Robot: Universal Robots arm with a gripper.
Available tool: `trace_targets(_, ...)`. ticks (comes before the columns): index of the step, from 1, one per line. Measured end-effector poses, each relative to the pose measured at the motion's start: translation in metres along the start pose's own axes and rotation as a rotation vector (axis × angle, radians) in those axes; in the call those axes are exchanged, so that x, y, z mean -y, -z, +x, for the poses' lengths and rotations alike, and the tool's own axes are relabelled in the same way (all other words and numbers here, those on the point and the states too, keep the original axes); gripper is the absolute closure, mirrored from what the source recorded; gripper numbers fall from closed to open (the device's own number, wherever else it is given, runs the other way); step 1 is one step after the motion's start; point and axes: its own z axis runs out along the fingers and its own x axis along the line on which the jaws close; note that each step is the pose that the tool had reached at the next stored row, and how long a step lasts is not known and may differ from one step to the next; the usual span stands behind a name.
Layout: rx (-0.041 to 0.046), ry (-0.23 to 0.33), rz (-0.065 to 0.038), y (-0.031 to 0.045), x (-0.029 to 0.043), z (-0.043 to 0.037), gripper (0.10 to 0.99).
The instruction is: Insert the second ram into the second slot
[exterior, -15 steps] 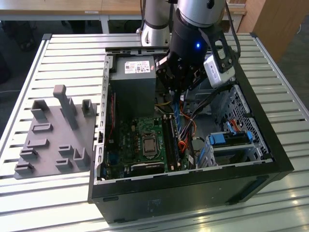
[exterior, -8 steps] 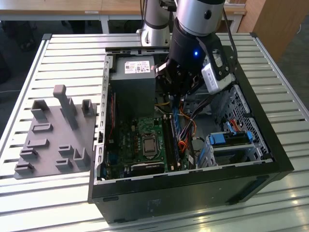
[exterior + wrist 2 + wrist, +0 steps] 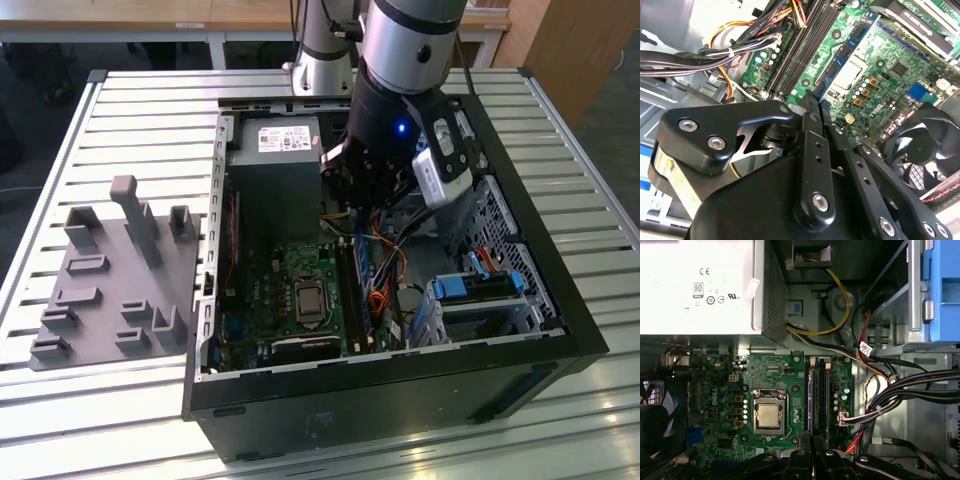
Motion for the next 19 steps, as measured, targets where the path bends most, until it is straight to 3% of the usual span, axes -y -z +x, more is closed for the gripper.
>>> trace_targets(12, -0.0011, 0.000, 0.000, -0.0217, 0.0005, -0.0013, 0.949)
trace_targets(19, -0.0010, 0.000, 0.000, -0.0250, 0.0005, -0.0016, 0.949)
